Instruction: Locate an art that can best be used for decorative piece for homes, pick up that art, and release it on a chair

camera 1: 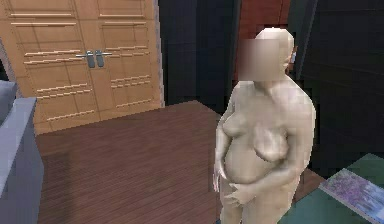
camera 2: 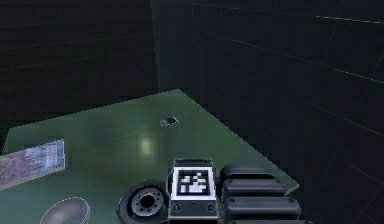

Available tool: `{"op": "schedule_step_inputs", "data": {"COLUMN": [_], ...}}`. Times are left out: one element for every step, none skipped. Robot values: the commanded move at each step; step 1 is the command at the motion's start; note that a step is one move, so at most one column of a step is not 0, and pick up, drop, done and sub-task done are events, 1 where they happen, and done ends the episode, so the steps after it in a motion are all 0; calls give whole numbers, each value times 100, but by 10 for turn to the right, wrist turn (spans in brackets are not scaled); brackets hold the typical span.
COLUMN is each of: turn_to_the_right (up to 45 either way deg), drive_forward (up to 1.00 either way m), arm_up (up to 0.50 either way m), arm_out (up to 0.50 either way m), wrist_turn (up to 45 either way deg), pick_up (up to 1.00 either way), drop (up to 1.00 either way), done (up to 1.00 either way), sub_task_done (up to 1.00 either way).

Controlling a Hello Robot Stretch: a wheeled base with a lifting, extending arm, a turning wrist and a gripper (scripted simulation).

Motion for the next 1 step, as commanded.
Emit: {"op": "schedule_step_inputs", "data": {"turn_to_the_right": [450], "drive_forward": [0], "arm_up": [0], "arm_out": [0], "wrist_turn": [0], "pick_up": [0], "drop": [0], "done": [0], "sub_task_done": [0]}}
